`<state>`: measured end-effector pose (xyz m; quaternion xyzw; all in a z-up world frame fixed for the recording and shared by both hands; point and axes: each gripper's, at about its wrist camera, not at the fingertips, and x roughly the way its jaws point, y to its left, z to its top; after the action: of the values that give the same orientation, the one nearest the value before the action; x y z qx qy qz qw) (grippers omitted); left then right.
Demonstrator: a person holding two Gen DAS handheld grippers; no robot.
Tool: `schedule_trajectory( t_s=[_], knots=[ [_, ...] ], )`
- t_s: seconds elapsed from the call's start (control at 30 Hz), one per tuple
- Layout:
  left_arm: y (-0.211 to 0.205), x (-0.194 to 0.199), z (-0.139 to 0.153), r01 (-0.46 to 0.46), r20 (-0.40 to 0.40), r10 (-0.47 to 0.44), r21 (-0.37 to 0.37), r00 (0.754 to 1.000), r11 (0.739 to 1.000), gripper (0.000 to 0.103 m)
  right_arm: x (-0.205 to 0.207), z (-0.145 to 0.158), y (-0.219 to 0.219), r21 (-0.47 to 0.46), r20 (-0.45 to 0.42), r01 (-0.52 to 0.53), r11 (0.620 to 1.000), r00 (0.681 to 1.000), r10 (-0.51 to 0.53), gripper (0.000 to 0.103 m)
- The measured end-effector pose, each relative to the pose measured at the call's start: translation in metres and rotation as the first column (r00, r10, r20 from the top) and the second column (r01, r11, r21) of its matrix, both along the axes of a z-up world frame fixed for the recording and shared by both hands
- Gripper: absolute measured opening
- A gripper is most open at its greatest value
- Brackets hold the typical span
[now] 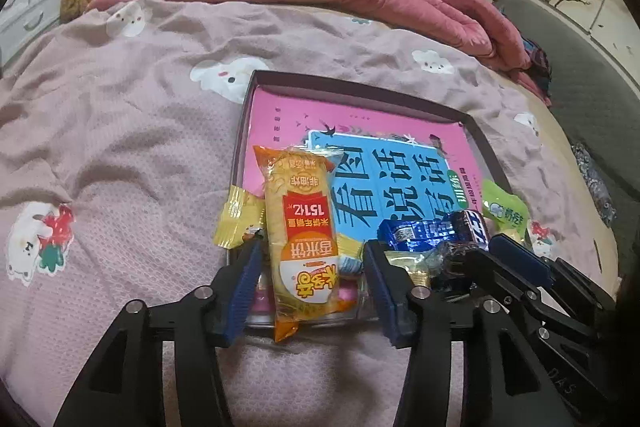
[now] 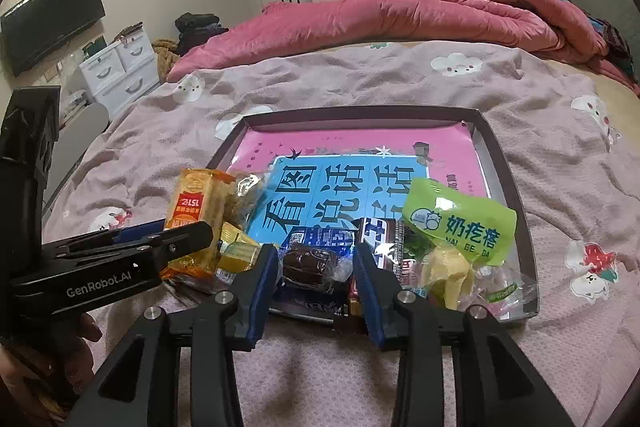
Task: Organize snacks
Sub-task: 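Open both tools to release the bread bag and round chocolate in the tray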
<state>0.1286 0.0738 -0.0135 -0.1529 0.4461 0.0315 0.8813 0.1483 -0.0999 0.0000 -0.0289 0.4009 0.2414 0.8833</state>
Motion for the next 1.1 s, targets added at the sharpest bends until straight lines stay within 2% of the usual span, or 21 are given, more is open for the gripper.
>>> schedule_trajectory(
  t_s=[0.13, 0.23, 0.4, 0.6, 0.73, 0.93, 1.1],
  knots=[
    [-0.002, -0.003, 0.005, 0.003, 0.005, -0.003, 0.010, 1.000, 1.000, 0.059, -0.002, 0.005, -0.003, 0.008, 0.011, 0.005, 1.000, 1.000, -0.006, 0.040],
    [-0.002, -0.005, 0.010, 0.003, 0.013, -0.003, 0.017, 1.000, 1.000, 0.060, -0.005, 0.010, -0.006, 0.013, 0.021, 0.013, 1.000, 1.000, -0.013, 0.047],
    [-0.004, -0.013, 0.022, -0.005, 0.032, 0.004, 0.034, 0.999, 0.999, 0.065, -0.010, 0.020, -0.011, 0.007, 0.055, 0.028, 1.000, 0.998, -0.028, 0.049],
    [-0.013, -0.027, 0.039, 0.004, 0.062, -0.007, 0.056, 0.998, 0.998, 0.070, -0.022, 0.034, -0.022, 0.005, 0.103, 0.055, 0.998, 0.993, -0.056, 0.061],
    [-0.020, -0.037, 0.048, 0.007, 0.077, -0.013, 0.069, 0.997, 0.998, 0.075, -0.032, 0.043, -0.033, 0.007, 0.137, 0.079, 0.997, 0.987, -0.079, 0.073],
    [-0.031, -0.055, 0.055, 0.018, 0.074, -0.025, 0.086, 0.997, 0.996, 0.077, -0.048, 0.053, -0.049, 0.006, 0.171, 0.125, 0.992, 0.977, -0.124, 0.086],
    [-0.042, -0.069, 0.054, 0.025, 0.059, -0.031, 0.088, 0.998, 0.996, 0.078, -0.065, 0.055, -0.058, -0.009, 0.178, 0.141, 0.990, 0.974, -0.138, 0.090]
  ],
)
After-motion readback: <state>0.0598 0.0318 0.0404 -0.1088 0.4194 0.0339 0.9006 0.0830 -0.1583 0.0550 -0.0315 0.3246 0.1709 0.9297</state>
